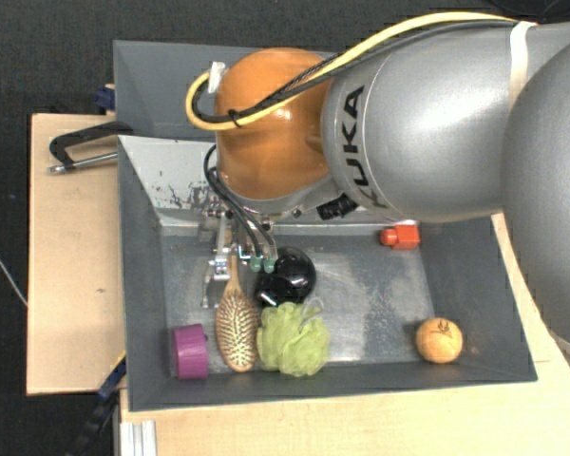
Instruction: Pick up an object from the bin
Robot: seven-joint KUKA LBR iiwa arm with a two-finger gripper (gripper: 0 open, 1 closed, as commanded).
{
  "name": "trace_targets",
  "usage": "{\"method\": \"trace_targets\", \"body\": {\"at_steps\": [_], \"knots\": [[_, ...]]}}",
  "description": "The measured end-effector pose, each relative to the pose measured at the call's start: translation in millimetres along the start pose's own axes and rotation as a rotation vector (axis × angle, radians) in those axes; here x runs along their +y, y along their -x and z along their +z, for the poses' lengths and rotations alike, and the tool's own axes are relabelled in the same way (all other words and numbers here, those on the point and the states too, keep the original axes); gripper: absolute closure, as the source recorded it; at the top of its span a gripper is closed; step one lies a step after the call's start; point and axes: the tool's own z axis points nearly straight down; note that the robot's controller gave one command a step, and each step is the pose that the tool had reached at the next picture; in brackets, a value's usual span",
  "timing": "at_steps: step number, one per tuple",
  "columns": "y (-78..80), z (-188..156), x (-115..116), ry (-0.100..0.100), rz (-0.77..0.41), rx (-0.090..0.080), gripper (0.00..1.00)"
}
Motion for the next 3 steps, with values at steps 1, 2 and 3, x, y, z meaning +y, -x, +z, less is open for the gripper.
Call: {"method": "trace_targets", "body": {"at_steps": [1,2,3], "knots": [[2.1,-4.3,-1.2,0.002,0.002,-0.008,0.00],[6.3,35.0,-19.4,0.001,-0.140,-0.010,0.00],[17.2,61.2,-34.7,-0.001,-0.536,-0.009,0.00]]}}
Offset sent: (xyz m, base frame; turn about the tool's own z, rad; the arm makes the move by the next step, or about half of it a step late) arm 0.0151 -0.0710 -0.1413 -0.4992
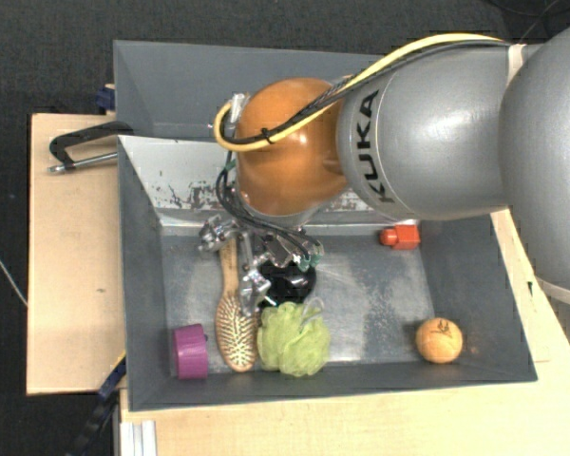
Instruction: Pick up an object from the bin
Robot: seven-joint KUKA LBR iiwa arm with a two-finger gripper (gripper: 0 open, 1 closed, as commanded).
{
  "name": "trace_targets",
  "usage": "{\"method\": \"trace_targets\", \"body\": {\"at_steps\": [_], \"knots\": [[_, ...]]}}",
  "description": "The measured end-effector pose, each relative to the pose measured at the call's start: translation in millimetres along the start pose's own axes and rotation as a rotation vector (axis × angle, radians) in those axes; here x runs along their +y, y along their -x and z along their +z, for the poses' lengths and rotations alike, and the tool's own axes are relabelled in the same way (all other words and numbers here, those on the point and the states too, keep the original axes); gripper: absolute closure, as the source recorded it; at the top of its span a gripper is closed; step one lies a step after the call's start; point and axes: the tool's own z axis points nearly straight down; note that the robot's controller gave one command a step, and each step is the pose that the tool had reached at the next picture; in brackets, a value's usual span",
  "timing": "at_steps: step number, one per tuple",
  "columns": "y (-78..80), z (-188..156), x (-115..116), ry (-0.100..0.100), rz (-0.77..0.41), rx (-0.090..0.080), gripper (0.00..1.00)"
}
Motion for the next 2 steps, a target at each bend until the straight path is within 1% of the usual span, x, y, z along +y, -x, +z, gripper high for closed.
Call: {"method": "trace_targets", "body": {"at_steps": [1,2], "knots": [[-12.1,18.1,-14.7,0.000,-0.426,0.001,0.00],[17.8,80.6,-35.8,0.010,-0.472,-0.003,0.00]]}}
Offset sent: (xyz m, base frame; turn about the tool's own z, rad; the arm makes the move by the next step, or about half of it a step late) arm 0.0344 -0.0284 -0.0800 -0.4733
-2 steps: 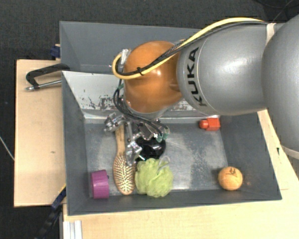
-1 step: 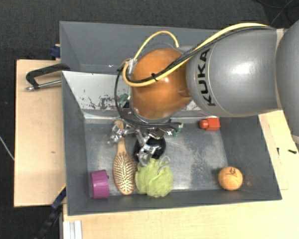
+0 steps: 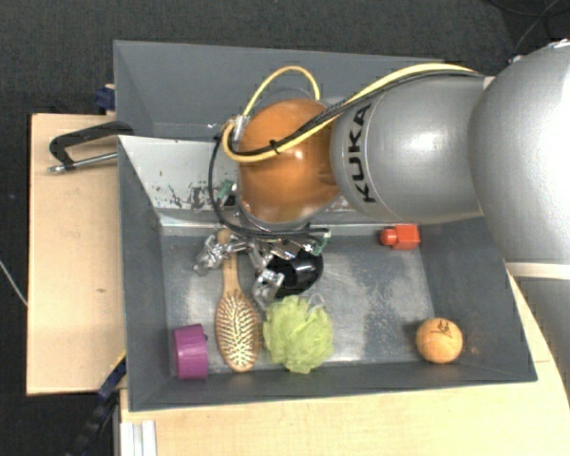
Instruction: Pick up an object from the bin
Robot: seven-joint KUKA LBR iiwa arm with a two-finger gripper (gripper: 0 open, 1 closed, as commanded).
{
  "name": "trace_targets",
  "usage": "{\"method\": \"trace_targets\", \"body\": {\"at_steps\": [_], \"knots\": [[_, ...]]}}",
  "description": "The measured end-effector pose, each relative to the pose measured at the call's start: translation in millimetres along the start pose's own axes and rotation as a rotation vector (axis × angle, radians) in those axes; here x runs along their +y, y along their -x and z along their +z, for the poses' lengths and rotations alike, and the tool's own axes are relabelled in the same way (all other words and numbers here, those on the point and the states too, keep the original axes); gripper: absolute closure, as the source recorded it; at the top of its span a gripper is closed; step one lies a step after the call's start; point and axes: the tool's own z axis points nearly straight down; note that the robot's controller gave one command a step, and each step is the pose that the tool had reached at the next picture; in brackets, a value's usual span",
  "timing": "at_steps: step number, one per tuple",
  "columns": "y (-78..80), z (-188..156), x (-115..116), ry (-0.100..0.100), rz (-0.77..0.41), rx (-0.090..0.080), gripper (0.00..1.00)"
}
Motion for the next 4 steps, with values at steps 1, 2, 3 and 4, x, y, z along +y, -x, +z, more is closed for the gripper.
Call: {"method": "trace_targets", "body": {"at_steps": [1,2,3,4], "knots": [[-14.2,-7.6,22.5,-0.028,-0.379,-0.015,1.00],[-14.1,-7.6,22.5,-0.028,-0.379,-0.015,1.00],[-14.5,-11.6,23.2,-0.022,-0.378,-0.010,1.00],[-15.0,-20.6,24.9,-0.013,-0.379,-0.002,1.00]]}}
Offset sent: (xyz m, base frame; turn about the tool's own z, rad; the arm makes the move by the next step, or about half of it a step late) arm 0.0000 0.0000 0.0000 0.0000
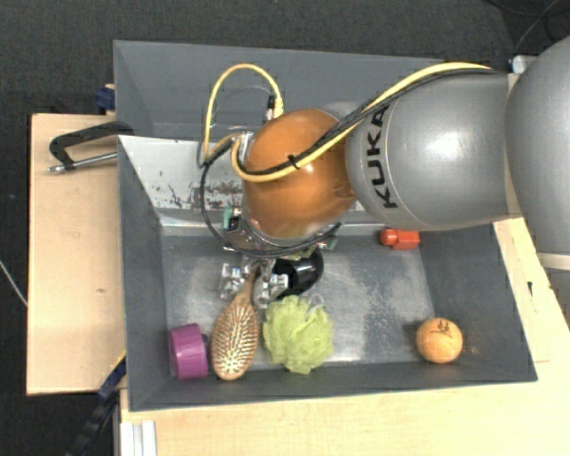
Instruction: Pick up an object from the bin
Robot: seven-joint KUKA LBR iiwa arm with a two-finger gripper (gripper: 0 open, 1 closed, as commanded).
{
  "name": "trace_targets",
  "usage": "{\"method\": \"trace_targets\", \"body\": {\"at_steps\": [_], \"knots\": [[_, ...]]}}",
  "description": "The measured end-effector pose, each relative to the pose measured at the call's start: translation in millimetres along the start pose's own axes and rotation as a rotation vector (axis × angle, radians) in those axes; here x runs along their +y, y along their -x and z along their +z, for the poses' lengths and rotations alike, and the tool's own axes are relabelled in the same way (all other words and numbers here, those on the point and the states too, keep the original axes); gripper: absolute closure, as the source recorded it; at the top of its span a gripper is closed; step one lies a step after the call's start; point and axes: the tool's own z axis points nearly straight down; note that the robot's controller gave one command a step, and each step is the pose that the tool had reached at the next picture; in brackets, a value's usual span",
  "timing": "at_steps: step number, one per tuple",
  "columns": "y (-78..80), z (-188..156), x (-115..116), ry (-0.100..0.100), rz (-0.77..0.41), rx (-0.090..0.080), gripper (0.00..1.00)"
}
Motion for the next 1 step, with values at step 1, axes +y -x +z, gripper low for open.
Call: {"method": "trace_targets", "body": {"at_steps": [1], "knots": [[1.2,-8.7,-0.2,0.002,0.000,0.000,1.00]]}}
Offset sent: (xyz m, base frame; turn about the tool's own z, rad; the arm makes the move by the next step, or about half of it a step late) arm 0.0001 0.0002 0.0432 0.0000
